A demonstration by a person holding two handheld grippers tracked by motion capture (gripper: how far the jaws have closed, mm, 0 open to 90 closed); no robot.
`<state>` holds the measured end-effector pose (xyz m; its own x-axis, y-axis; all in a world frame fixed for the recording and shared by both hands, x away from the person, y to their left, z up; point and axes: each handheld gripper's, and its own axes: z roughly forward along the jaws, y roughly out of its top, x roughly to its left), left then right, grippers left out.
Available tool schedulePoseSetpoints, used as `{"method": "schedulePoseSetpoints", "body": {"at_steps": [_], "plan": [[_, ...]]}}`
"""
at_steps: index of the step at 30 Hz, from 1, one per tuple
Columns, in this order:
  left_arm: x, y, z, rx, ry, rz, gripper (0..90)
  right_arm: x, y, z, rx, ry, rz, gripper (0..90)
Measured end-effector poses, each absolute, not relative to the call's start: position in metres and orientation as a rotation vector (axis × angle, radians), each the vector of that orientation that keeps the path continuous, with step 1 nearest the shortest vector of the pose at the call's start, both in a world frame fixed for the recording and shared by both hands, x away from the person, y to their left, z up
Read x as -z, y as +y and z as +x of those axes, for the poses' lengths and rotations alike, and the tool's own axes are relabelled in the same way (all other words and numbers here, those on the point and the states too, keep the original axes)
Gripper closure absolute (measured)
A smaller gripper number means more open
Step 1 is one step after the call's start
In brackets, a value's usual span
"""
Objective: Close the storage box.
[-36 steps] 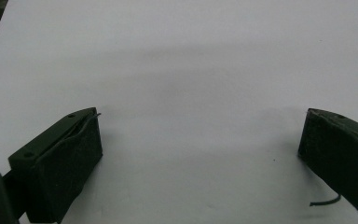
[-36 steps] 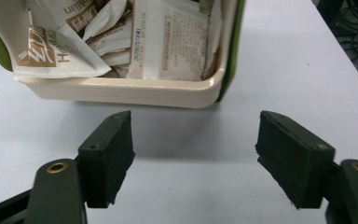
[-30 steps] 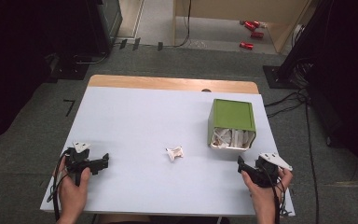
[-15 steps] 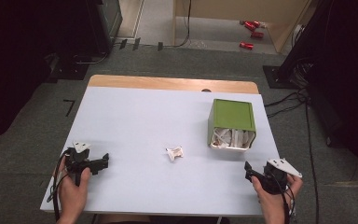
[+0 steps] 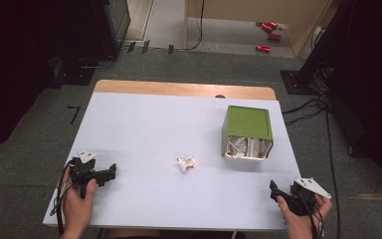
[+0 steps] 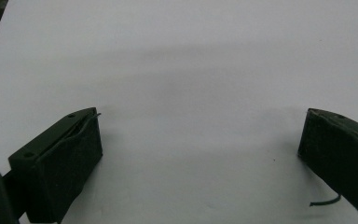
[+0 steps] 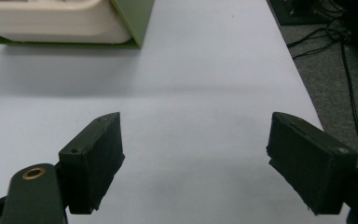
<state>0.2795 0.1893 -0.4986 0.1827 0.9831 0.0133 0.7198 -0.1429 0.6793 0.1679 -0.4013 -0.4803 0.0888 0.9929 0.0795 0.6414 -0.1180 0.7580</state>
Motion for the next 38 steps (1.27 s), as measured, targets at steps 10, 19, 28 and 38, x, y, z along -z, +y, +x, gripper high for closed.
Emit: {"method": "schedulePoseSetpoints", "body": {"at_steps": [10,19,28,38], "plan": [[0.499,0.189,0.280,-0.639,1.594,1.927,0.0,0.494,-0.412,0.159,-0.799,1.621,1.828,18.2],[0.499,0.189,0.279,-0.640,1.593,1.927,0.0,0.504,-0.406,0.159,-0.759,1.651,1.788,14.7],[0.499,0.189,0.279,-0.640,1.593,1.927,0.0,0.512,-0.406,0.153,-0.807,1.612,1.725,13.8],[0.499,0.189,0.279,-0.639,1.594,1.927,0.0,0.512,-0.405,0.152,-0.812,1.604,1.720,13.9]]}}
